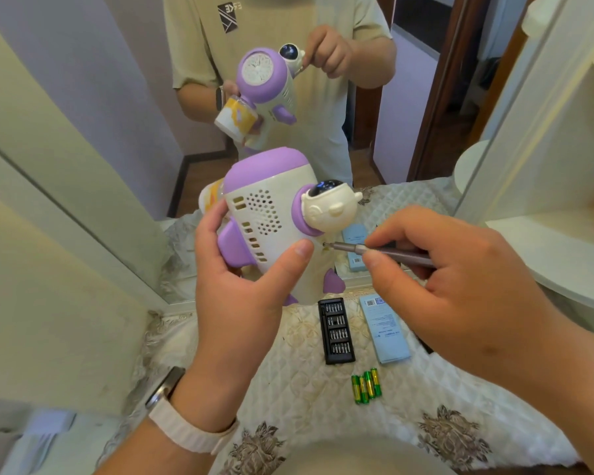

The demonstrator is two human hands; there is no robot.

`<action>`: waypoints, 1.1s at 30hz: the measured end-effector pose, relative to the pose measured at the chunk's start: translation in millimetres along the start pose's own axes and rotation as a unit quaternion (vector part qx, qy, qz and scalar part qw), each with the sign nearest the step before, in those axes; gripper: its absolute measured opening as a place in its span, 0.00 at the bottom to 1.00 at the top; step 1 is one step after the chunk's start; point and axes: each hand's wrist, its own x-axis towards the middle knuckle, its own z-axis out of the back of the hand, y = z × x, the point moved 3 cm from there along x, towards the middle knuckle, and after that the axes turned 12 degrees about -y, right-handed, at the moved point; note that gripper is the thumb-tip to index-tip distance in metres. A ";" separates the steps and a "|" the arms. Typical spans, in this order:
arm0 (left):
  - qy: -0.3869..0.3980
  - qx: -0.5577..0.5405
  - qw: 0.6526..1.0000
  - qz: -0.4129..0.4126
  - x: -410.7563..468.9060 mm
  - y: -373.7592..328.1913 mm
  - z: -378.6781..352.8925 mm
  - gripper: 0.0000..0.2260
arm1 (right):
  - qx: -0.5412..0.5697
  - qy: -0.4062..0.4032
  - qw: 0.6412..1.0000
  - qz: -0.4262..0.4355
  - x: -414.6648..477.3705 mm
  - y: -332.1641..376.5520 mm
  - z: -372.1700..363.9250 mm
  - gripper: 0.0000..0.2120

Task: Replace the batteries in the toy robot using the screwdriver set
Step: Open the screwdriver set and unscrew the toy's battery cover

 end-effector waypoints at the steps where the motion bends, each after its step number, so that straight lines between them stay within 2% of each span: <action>1: 0.000 0.000 1.000 0.001 0.9 -0.1 -0.6 0.37 | 0.001 -0.001 1.000 0.005 1.9 0.7 -0.2 0.05; 5: 0.000 -0.003 1.000 0.012 5.0 0.3 -2.7 0.36 | -0.004 -0.018 1.000 0.020 10.1 0.3 -0.7 0.07; 14: 0.006 -0.034 0.998 0.046 15.3 0.4 -8.1 0.32 | 0.013 -0.003 1.000 0.017 26.8 -0.5 -2.8 0.03; 21: 0.008 -0.039 0.998 0.057 17.3 2.9 -9.2 0.34 | -0.011 0.018 0.999 0.040 34.8 2.2 -2.0 0.02; 26: 0.006 -0.037 0.997 0.062 17.8 2.8 -7.8 0.35 | -0.042 0.026 0.997 0.057 40.0 -0.5 -7.0 0.08; 31: -0.004 -0.040 0.996 0.074 18.2 7.5 -5.4 0.35 | -0.013 0.035 0.998 0.042 42.1 -1.4 -11.4 0.02; 33: -0.010 -0.039 0.996 0.077 18.9 10.5 -3.7 0.33 | 0.001 0.042 0.999 0.032 42.2 -0.7 -12.8 0.04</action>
